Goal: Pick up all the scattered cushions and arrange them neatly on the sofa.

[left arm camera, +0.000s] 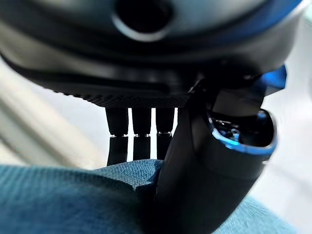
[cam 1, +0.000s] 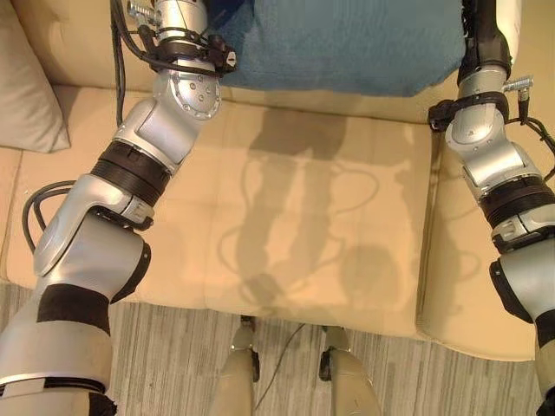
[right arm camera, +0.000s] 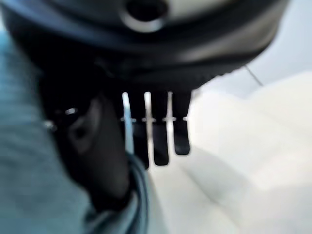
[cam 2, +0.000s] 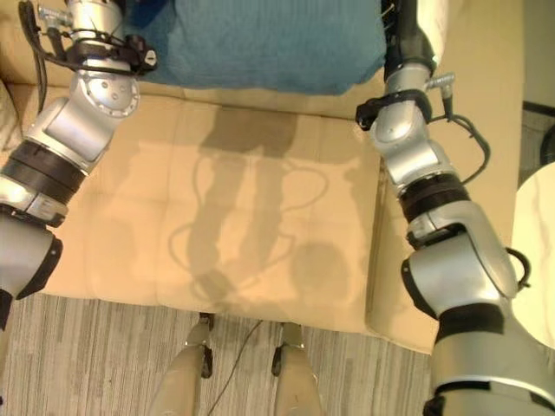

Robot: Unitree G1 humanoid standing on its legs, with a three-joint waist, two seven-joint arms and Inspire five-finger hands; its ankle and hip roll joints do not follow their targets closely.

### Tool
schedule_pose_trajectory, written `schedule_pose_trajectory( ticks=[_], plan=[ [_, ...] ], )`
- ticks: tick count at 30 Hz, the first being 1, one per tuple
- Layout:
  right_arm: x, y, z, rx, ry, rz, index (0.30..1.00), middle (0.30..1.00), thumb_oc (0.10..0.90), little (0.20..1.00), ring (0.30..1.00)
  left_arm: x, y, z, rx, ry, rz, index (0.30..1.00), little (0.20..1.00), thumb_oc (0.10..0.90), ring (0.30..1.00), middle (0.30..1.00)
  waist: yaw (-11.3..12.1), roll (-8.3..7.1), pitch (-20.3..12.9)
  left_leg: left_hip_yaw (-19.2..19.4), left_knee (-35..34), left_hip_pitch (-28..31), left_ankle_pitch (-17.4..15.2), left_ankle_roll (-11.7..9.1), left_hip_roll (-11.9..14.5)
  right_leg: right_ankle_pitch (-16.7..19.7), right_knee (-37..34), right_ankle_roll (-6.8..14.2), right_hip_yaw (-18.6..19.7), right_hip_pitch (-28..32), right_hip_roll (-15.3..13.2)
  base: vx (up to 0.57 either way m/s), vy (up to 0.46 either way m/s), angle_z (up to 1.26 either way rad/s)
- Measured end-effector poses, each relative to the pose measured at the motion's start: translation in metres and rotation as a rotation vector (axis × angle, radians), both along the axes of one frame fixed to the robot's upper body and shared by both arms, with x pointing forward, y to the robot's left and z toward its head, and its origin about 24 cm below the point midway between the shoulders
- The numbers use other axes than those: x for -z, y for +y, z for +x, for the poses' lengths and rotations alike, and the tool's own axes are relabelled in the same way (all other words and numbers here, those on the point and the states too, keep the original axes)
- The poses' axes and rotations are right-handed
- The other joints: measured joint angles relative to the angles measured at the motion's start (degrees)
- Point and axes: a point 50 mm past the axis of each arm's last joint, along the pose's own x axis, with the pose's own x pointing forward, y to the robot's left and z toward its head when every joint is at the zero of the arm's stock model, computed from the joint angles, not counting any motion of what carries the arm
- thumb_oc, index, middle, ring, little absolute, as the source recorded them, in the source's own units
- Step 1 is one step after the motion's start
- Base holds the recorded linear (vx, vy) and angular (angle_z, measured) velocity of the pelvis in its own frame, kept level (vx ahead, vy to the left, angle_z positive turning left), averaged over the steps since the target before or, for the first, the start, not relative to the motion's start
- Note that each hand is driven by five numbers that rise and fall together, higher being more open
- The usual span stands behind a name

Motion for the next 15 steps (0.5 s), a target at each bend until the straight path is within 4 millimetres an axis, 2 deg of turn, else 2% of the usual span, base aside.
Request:
schedule_pose_trajectory(
  ticks=[2, 4, 5, 7, 8, 10, 11, 12, 13, 14, 15],
  plan=[
    [0.006, -0.003, 0.004, 0.034, 0.041, -0.003, 0.3, 0.3, 0.4, 0.3, 0.3, 0.018, -0.008, 0.01, -0.011, 0.07, 0.016, 0.3, 0.3, 0.4, 0.3, 0.3, 0.2, -0.02, 0.1, 0.1, 0.0, -0.9, 0.0, 0.0, 0.0, 0.0, 0.0, 0.0, 0.0, -0.9, 0.0, -0.05, 0.0, 0.01],
    [-0.001, 0.001, 0.009, 0.086, 0.091, -0.031, 0.3, 0.3, 0.4, 0.3, 0.3, 0.035, -0.007, 0.024, -0.037, 0.173, -0.014, 0.3, 0.3, 0.4, 0.3, 0.3, 0.3, -0.13, 0.3, 0.4, 0.4, -3.6, 0.0, 0.0, 0.0, 0.3, 0.0, 0.3, 0.1, -3.5, 0.0, -0.05, -0.008, -0.03],
    [-0.007, 0.002, 0.009, 0.089, 0.091, -0.027, 0.9, 0.9, 0.8, 0.9, 0.9, 0.039, -0.006, 0.027, -0.034, 0.203, -0.029, 0.3, 0.3, 0.4, 0.3, 0.3, 0.2, -0.15, 0.3, 0.5, 0.7, -5.2, 0.0, 0.0, 0.0, 0.5, 0.0, 0.2, 0.1, -5.1, 0.0, -0.02, -0.021, -0.06],
    [-0.013, 0.005, 0.01, 0.078, 0.094, 0.009, 0.9, 0.9, 0.8, 0.9, 0.9, 0.046, -0.002, 0.033, -0.019, 0.288, -0.086, 0.3, 0.3, 0.4, 0.3, 0.3, 0.1, -0.32, 0.4, 0.7, 1.7, -8.3, 0.0, 0.0, 0.1, 0.9, 0.0, 0.0, 0.2, -7.8, 0.1, 0.0, -0.037, -0.06],
    [-0.014, 0.008, 0.011, 0.069, 0.118, 0.023, 0.9, 0.9, 0.8, 0.9, 0.9, 0.05, 0.003, 0.038, -0.008, 0.357, -0.129, 0.9, 0.9, 0.8, 0.9, 0.9, -0.1, -0.75, 0.6, 1.5, 2.5, -9.9, 0.0, 0.0, 0.1, 1.2, 0.0, -0.3, 0.4, -9.3, 0.2, 0.0, -0.046, -0.06],
    [-0.017, 0.013, 0.013, 0.047, 0.15, 0.061, 0.9, 0.9, 0.8, 0.9, 0.9, 0.048, 0.01, 0.04, 0.008, 0.415, -0.173, 0.9, 0.9, 0.8, 0.9, 0.9, -0.8, -1.65, 1.4, 2.5, 10.4, -15.9, -1.4, -0.1, 0.0, 2.5, 0.0, -1.0, 0.7, -10.9, 0.1, 0.0, -0.025, 0.01],
    [-0.015, 0.008, 0.013, 0.049, 0.165, 0.1, 0.9, 0.9, 0.8, 0.9, 0.9, 0.043, 0.009, 0.04, 0.031, 0.416, -0.184, 0.9, 0.9, 0.8, 0.9, 0.9, -0.7, -2.36, 1.8, 3.3, 15.0, -20.7, -3.9, 0.4, -0.4, 2.8, 0.0, -1.2, 0.8, -11.7, -0.1, 0.01, -0.007, -0.03],
    [-0.015, 0.002, 0.012, 0.06, 0.178, 0.146, 0.9, 0.9, 0.8, 0.9, 0.9, 0.036, 0.008, 0.039, 0.053, 0.403, -0.185, 0.9, 0.9, 0.8, 0.9, 0.9, -0.6, -2.31, 1.7, 3.3, 8.8, -20.4, -2.8, 1.5, -0.3, 2.7, 0.1, -1.1, 1.2, -12.7, 0.6, 0.01, -0.013, -0.51],
    [-0.014, 0.001, 0.012, 0.058, 0.189, 0.173, 0.9, 0.9, 0.8, 0.9, 0.9, 0.026, 0.013, 0.038, 0.057, 0.393, -0.194, 0.9, 0.9, 0.8, 0.9, 0.9, 0.7, -2.21, 1.9, 3.9, 3.7, -19.4, 3.9, 3.6, 1.1, 2.5, 0.1, -0.8, 1.8, -13.5, 2.7, 0.01, -0.018, -0.39],
    [-0.021, -0.002, 0.01, 0.05, 0.177, 0.19, 0.9, 0.9, 0.8, 0.9, 0.9, 0.009, 0.016, 0.034, 0.061, 0.367, -0.202, 0.9, 0.9, 0.8, 0.9, 0.9, -0.7, -2.93, 3.1, 4.5, 2.8, -19.5, 6.0, 2.9, 0.5, 3.2, 0.3, 0.0, 1.6, -14.0, 1.8, 0.0, -0.014, -0.34],
    [-0.025, -0.005, 0.009, 0.053, 0.167, 0.21, 0.9, 0.9, 0.8, 0.9, 0.9, -0.003, 0.017, 0.032, 0.071, 0.356, -0.231, 0.9, 0.9, 0.8, 0.9, 0.9, -1.0, -3.04, 4.1, 4.8, 2.5, -19.4, 5.9, 3.0, 0.2, 3.3, 0.5, 0.2, 1.6, -14.1, 1.6, 0.0, -0.006, 0.12]
  ],
)
